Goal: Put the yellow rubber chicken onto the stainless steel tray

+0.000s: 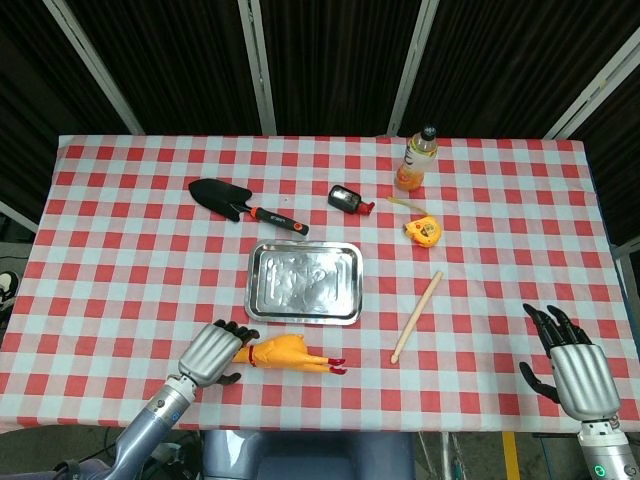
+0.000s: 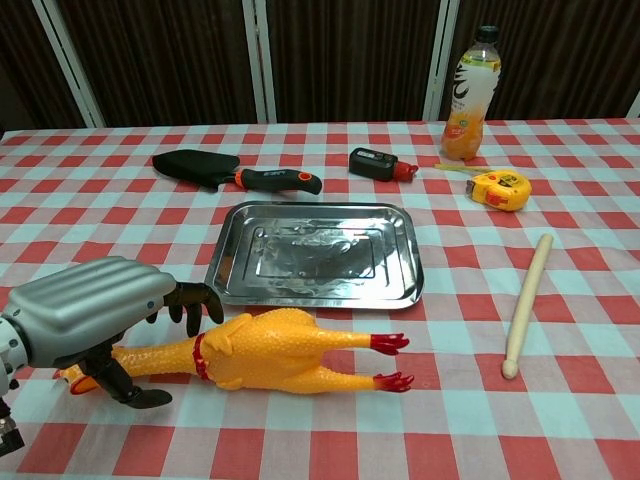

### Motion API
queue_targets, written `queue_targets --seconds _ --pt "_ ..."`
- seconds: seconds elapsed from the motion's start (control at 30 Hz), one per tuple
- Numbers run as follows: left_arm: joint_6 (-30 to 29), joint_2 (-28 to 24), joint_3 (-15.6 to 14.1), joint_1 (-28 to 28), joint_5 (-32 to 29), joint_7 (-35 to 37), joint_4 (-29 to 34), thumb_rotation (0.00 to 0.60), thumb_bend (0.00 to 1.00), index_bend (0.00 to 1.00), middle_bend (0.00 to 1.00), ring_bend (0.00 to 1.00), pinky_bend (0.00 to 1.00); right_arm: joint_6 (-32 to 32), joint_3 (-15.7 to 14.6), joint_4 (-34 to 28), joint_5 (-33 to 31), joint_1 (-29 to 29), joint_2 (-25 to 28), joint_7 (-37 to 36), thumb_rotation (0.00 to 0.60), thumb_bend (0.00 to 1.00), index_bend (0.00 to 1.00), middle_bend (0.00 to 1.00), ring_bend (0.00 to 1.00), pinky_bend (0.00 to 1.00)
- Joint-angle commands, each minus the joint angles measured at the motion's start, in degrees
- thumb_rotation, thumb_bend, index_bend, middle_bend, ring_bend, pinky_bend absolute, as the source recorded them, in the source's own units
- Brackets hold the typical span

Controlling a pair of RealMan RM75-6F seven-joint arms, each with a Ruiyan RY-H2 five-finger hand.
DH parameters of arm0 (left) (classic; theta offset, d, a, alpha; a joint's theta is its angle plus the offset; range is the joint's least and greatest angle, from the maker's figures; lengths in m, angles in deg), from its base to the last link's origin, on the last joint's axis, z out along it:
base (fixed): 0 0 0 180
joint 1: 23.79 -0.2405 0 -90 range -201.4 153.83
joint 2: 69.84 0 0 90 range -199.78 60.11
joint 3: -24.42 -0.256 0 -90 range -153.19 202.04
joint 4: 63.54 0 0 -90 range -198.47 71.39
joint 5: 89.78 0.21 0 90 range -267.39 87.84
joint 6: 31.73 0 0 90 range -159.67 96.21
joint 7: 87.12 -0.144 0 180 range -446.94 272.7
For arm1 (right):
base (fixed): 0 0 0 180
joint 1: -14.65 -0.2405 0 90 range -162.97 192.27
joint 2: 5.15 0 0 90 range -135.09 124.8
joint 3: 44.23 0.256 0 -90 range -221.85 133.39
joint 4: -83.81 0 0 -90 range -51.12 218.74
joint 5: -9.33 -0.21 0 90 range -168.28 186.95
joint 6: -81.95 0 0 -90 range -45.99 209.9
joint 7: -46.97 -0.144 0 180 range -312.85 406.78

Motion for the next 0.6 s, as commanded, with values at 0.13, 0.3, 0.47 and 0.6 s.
queue_targets --seconds 0.13,0.3,0.47,0.6 --pt "-0.12 1.07 -0.06 0.58 -1.98 0.44 -1.1 0.6 0.23 0.28 0.37 0.32 0.39 0.09 -0.06 0.08 -0.26 0.24 0.01 -0.11 0.6 0.33 0.1 0.22 0.12 0.29" --pt "0.23 1.26 -0.49 1.35 -2.63 0.54 -1.7 0.6 0.33 0.3 0.39 0.34 0.4 0.21 -0.07 0.32 -0.24 0.35 -0.2 -0.68 0.6 0.33 0.1 0.22 0.13 0.29" --pt "-0.51 1.99 -0.9 1.6 -2.19 1.58 -2.42 0.6 0.43 0.36 0.46 0.4 0.45 0.18 -0.09 0.65 -0.41 0.47 -0.33 -1.03 0.6 0.33 0.1 0.22 0.13 0.29" --pt "-1.81 2.54 -1.21 1.62 -0.11 4.7 -3.13 0.6 0.5 0.47 0.56 0.48 0.51 0.08 -0.06 0.79 -0.46 0.44 -0.36 -1.28 0.6 0.33 0.1 0.22 0.13 0.29"
